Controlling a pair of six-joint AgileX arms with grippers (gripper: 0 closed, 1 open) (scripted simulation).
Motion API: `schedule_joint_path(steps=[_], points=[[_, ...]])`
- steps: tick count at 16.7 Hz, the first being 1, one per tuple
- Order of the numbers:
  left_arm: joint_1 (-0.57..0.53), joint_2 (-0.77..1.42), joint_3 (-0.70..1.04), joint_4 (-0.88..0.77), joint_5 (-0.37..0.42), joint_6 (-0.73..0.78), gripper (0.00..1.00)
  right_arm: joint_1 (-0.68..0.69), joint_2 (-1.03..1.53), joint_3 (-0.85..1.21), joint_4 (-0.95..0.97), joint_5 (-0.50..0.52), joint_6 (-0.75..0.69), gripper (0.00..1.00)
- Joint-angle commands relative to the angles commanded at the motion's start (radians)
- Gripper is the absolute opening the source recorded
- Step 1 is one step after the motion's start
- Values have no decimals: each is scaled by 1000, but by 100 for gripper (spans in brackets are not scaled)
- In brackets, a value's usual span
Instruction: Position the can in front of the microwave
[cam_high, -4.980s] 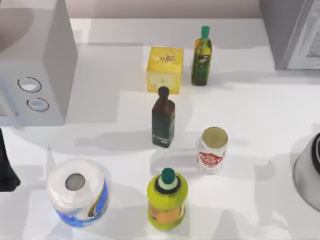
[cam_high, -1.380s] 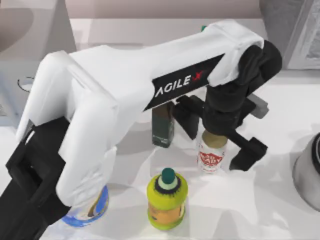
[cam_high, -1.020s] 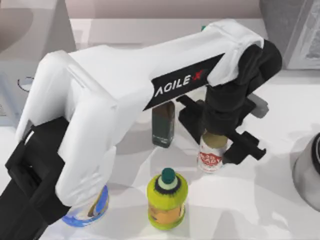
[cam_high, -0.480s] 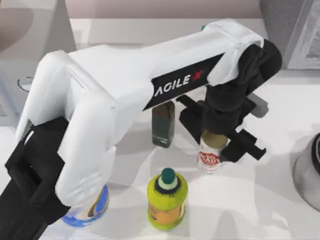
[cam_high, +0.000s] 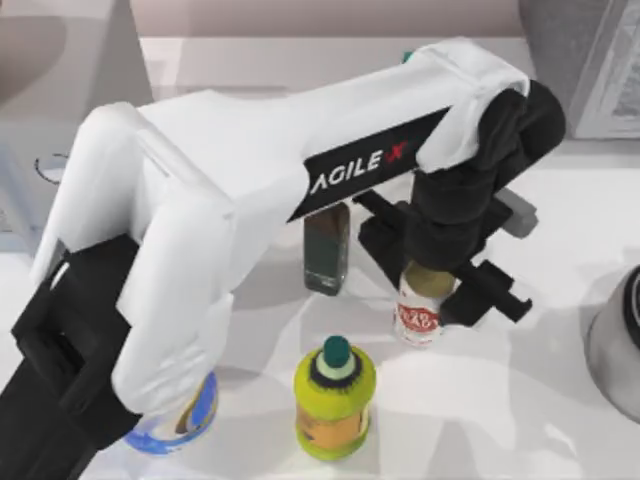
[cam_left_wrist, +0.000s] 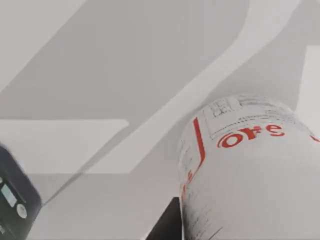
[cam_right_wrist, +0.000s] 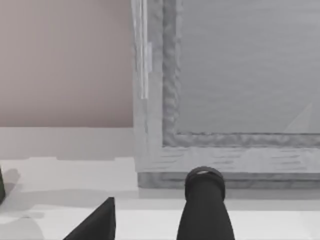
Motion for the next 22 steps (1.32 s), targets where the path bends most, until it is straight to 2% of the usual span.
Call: schedule_joint_path(steps=[7,13,18,22], points=[[0,6,157,-142,3,-6,0,0,0,0,0,0,0,100],[2,7,168,-152,2,-6,0,0,0,0,0,0,0,100],[27,-149,100,-94,20,2,0,0,0,0,0,0,0,100],[131,-409,-72,-23,29,3,0,0,0,0,0,0,0,100]])
